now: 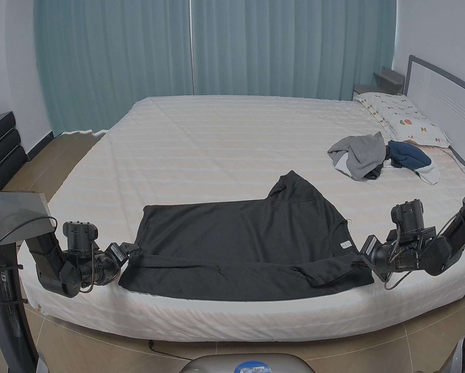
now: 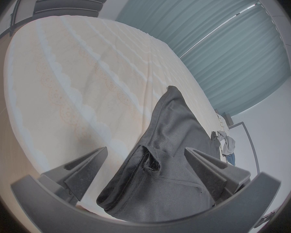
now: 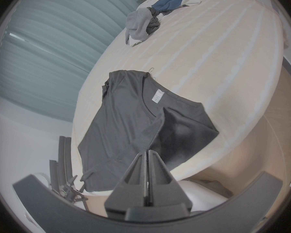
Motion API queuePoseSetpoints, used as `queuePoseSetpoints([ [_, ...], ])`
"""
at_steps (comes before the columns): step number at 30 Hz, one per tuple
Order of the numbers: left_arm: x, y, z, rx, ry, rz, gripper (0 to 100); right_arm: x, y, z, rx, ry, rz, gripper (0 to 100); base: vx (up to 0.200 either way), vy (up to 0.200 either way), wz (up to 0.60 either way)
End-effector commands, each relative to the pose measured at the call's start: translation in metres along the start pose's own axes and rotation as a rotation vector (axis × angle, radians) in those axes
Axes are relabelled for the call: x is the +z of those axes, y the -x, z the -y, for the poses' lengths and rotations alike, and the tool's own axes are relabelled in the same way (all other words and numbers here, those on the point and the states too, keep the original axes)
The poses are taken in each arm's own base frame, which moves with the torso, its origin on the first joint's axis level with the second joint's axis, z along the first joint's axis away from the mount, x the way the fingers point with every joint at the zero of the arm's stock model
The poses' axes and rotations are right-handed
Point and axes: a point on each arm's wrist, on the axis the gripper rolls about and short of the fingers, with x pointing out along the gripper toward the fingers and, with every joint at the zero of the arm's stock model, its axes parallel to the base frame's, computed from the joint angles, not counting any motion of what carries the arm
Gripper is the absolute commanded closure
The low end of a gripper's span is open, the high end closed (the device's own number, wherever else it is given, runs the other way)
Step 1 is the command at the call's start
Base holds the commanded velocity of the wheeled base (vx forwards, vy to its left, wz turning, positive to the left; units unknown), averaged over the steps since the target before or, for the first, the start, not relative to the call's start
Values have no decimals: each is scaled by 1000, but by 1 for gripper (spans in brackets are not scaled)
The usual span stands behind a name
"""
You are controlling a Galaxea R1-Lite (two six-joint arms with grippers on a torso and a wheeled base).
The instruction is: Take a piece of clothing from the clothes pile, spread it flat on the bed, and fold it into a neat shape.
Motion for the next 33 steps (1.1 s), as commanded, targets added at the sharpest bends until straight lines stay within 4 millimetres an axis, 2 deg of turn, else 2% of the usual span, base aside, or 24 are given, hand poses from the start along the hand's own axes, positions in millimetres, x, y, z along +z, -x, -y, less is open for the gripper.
queuePoseSetpoints([
  [1, 0, 0, 0, 0, 0, 1, 0, -1, -3, 14, -46, 7, -14, 100, 0, 0, 0],
  [7, 0, 0, 0, 0, 0, 1, 0, -6, -17, 31, -112, 47, -56, 100, 0, 0, 0],
  [15, 0, 0, 0, -1, -1, 2, 0, -9, -31, 36, -112, 55, -66, 100, 0, 0, 0],
  [16, 1, 0, 0, 0, 0, 3, 0, -9, -31, 36, -111, 55, -65, 0, 0, 0, 0],
  [22, 0, 0, 0, 0, 0, 1, 0, 3, -21, 26, -51, 54, -1, 0, 0, 0, 0],
  [23, 0, 0, 0, 0, 0, 1, 0, 12, -17, 24, -33, 44, 33, 0, 0, 0, 0],
  [25, 0, 0, 0, 0, 0, 1, 0, 17, -17, 22, -22, 43, 49, 0, 0, 0, 0],
  [28, 0, 0, 0, 1, 1, 2, 0, 28, -21, 17, 1, 34, 80, 0, 0, 0, 0],
  [33, 1, 0, 0, -1, 0, 2, 0, 31, -36, 12, 41, 41, 41, 0, 0, 0, 0],
])
